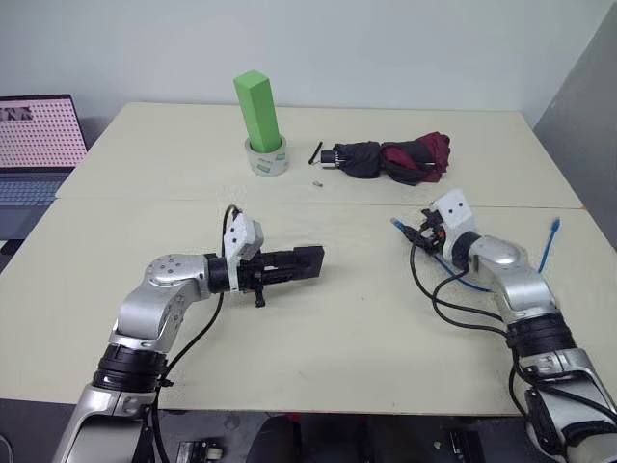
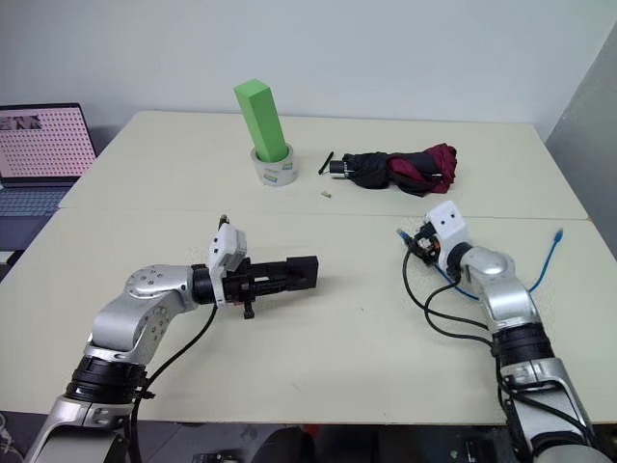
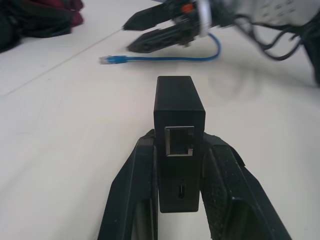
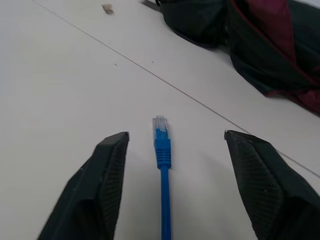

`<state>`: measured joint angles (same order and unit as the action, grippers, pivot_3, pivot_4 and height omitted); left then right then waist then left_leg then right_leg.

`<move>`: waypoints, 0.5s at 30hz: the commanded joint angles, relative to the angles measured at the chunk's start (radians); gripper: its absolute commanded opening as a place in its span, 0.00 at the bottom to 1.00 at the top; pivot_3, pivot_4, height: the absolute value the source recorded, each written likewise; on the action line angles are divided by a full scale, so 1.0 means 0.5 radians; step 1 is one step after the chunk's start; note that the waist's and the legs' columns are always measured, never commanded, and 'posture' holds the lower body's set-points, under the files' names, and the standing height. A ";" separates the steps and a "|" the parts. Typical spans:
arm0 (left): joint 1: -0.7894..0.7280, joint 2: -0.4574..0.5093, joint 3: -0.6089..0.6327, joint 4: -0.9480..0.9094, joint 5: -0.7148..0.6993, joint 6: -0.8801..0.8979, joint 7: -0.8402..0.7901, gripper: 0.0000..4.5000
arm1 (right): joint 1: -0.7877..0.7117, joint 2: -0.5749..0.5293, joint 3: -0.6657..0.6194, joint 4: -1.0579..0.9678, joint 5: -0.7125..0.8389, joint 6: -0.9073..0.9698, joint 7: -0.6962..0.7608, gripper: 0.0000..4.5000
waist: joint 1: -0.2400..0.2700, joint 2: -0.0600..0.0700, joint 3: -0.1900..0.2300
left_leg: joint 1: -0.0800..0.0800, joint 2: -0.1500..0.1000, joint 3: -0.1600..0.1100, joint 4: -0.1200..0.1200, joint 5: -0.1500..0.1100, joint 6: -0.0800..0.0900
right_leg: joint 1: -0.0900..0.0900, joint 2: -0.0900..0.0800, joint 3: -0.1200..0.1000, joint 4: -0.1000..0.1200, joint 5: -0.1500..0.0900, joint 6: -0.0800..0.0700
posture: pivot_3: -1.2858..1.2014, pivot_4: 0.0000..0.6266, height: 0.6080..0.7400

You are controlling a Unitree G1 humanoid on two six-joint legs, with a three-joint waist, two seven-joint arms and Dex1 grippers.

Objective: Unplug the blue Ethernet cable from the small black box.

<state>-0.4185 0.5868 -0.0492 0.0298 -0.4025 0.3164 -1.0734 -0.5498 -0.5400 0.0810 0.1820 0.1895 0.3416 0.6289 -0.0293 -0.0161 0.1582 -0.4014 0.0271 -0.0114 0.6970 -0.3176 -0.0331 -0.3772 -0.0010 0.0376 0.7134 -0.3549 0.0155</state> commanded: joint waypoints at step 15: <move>-0.090 -0.426 0.429 0.888 0.439 -0.937 1.223 0.18 | 0.096 -0.121 0.214 -1.132 0.428 0.538 0.394 1.00 | 0.007 -0.003 -0.001 | 0.000 -0.001 -0.003 0.002 0.000 0.000 | 0.002 -0.002 -0.004 0.001 0.000 0.000 | 0.52 0.24 1.00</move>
<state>-0.4395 0.3845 0.1285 0.4630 -0.1642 -0.1181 -0.4960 -0.4890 -0.6031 0.1875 -0.3753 0.4211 0.6249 0.8377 -0.0259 -0.0173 0.1576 -0.4012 0.0263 -0.0131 0.6979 -0.3177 -0.0330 -0.3764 -0.0021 0.0355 0.7137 -0.3549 0.0155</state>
